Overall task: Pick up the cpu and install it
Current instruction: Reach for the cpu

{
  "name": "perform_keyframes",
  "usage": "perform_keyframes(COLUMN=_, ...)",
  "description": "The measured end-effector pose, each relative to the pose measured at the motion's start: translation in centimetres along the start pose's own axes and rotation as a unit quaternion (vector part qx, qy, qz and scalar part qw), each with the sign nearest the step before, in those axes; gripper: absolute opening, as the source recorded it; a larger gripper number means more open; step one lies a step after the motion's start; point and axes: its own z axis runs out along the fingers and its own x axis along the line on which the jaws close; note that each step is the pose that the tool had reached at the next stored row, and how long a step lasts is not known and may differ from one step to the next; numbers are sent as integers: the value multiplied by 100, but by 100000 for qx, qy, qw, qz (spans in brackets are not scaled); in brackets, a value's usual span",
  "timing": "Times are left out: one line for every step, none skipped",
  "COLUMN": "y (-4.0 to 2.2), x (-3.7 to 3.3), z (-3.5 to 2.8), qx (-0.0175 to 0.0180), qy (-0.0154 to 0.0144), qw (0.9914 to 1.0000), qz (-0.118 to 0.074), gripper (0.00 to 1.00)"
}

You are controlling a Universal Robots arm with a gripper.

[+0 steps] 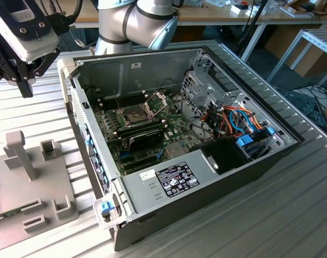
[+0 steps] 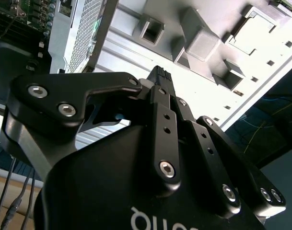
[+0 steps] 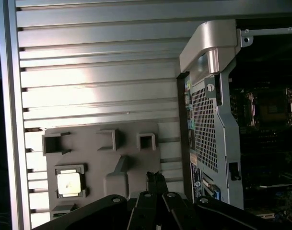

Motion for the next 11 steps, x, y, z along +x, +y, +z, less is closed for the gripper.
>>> perform_keyframes(y=0, x=2, z=0, qx=-1, qy=-2, qw=100000, qz=0, gripper=11)
perform_keyframes(y=0, x=6, z=0, qx=0, qy=1, qw=100000, qz=1, gripper=11)
perform_keyframes(y=-1, x=8, z=0, qx=2, qy=3, qw=100000, qz=2, gripper=11)
perform_keyframes(y=-1, x=13, z=0, qx=-2, qy=1, qw=100000, qz=-1, gripper=11)
perform_keyframes(y=-2, x=17, z=0, qx=-1, qy=-3, qw=100000, qz=1, gripper=11)
perform_keyframes(y=-2, x=26, z=-1, qx=2, qy=4, qw=100000, qz=2, gripper=11)
perform_keyframes(y=-3, x=35, z=-1, qx=0, qy=3, qw=100000, qz=1, gripper=11)
perform_keyframes(y=-3, x=41, z=-1, qx=-1, qy=3, qw=100000, qz=-1, gripper=11)
perform_keyframes(y=-4, x=44, z=-1, qx=-1, qy=0, qw=100000, qz=-3, gripper=11)
perform_keyframes(y=-4, x=49, z=-2, qx=1, qy=3, qw=100000, qz=-3, gripper=11)
perform_keyframes(y=-4, x=53, z=-2, qx=3, qy=3, qw=100000, qz=-1, gripper=11)
